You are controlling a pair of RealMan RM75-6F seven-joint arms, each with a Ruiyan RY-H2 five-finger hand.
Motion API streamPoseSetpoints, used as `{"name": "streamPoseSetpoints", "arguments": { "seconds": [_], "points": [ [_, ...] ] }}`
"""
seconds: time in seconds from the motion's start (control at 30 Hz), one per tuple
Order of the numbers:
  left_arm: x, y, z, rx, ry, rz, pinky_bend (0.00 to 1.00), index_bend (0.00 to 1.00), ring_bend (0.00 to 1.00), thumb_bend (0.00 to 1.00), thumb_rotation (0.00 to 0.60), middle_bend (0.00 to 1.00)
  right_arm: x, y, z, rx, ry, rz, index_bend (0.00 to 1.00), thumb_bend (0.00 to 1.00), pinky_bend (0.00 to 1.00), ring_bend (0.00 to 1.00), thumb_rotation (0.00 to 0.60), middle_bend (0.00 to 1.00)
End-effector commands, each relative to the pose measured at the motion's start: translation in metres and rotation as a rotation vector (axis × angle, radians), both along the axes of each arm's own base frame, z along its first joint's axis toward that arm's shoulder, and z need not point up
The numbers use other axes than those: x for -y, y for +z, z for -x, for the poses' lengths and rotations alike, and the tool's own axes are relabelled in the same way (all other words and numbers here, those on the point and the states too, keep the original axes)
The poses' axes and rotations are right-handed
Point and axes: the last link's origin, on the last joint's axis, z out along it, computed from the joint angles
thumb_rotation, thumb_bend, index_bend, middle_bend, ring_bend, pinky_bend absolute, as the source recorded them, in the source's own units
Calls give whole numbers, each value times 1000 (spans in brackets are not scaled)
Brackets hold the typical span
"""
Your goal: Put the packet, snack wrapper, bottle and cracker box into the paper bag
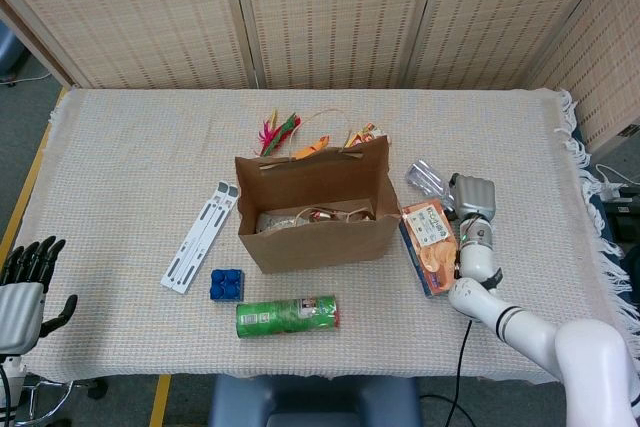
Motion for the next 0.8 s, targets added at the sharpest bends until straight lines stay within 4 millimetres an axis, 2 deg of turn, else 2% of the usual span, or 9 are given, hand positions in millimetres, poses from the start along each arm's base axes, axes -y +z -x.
{"name": "streamPoseSetpoints", "arguments": {
  "seconds": [0.03, 0.17, 0.27, 0.43, 0.6, 0.7, 0.8],
  "points": [
    [0, 0, 0, 1, -3, 2, 0, 6, 0, 362, 600, 0, -6, 9, 4, 14, 3, 29, 631, 344, 728, 642, 600, 589],
    [1, 1, 0, 2, -7, 9, 0, 7, 0, 364, 600, 0, -11, 33, 1, 56, 17, 94, 631, 347, 729, 643, 600, 590],
    [1, 1, 1, 10, -9, 11, 0, 10, 0, 365, 600, 0, -15, 59, -5, 91, 40, 159, 631, 346, 729, 643, 600, 590],
    [1, 2, 1, 18, -11, 11, 0, 17, 0, 365, 600, 0, -27, 114, -29, 162, 115, 276, 631, 346, 730, 643, 600, 590],
    [2, 2, 1, 15, -14, 10, 0, 17, 0, 366, 600, 0, -42, 170, -73, 249, 255, 406, 630, 346, 729, 637, 600, 590],
    [2, 2, 1, 13, -15, 8, 0, 17, 0, 365, 600, 0, -53, 195, -106, 302, 367, 464, 630, 346, 725, 633, 600, 590],
    [3, 1, 1, 11, -15, 8, 0, 17, 0, 365, 600, 0, -65, 212, -138, 343, 466, 491, 629, 346, 722, 628, 600, 590]
  ]
}}
